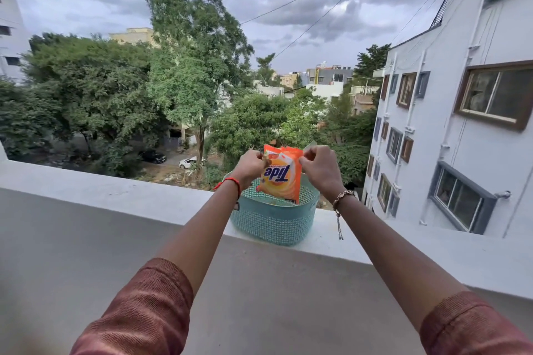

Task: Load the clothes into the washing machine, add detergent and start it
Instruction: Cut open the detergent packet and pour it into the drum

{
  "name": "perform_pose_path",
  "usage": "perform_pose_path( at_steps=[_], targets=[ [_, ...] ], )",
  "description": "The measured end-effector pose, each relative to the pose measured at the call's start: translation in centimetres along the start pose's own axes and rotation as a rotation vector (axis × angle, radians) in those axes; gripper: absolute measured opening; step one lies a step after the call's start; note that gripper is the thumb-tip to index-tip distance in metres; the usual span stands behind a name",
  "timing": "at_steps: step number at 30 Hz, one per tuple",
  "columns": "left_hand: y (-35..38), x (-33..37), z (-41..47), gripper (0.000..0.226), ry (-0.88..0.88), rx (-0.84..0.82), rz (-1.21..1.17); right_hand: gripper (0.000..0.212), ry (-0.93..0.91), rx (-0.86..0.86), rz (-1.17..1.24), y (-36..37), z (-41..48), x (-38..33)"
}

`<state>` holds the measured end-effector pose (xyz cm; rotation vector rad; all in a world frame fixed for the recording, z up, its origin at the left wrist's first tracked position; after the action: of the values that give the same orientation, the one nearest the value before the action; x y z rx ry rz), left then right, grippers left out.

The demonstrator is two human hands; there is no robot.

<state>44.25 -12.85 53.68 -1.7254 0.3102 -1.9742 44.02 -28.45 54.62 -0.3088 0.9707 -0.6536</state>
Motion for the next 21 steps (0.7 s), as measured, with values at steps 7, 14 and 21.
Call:
perform_pose_path(
  at_steps=[7,14,21],
  targets=[
    [-3.5,5.0,-6.5,0.055,-0.013,0.043,-0.266,0.014,-0.106,0.125,0.342,-4.5,-2.2,-6.2],
    [-6.4,6.1,-16.1,0.043,0.080,0.178,-0.391,0.009,-0.091,-0.024,0.585,-7.1,-8.6,-10.0],
    [-7.3,0.6,-31.4,0.015,-0.039,0.319,-0.451,0.018,0.182,-0.321,0.944,-6.0,-21.2,-11.5]
  ],
)
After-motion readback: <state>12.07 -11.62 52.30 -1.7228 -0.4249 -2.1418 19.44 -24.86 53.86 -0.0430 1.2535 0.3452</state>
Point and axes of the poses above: each hand's wrist, its own z-axis towards the middle knuckle, its own y-axis out of the palm, x = y × z, the point moved 2 cm from there along z, towards the middle knuckle, and after that the axes turned 1 degree about x, right-handed, at the moved point
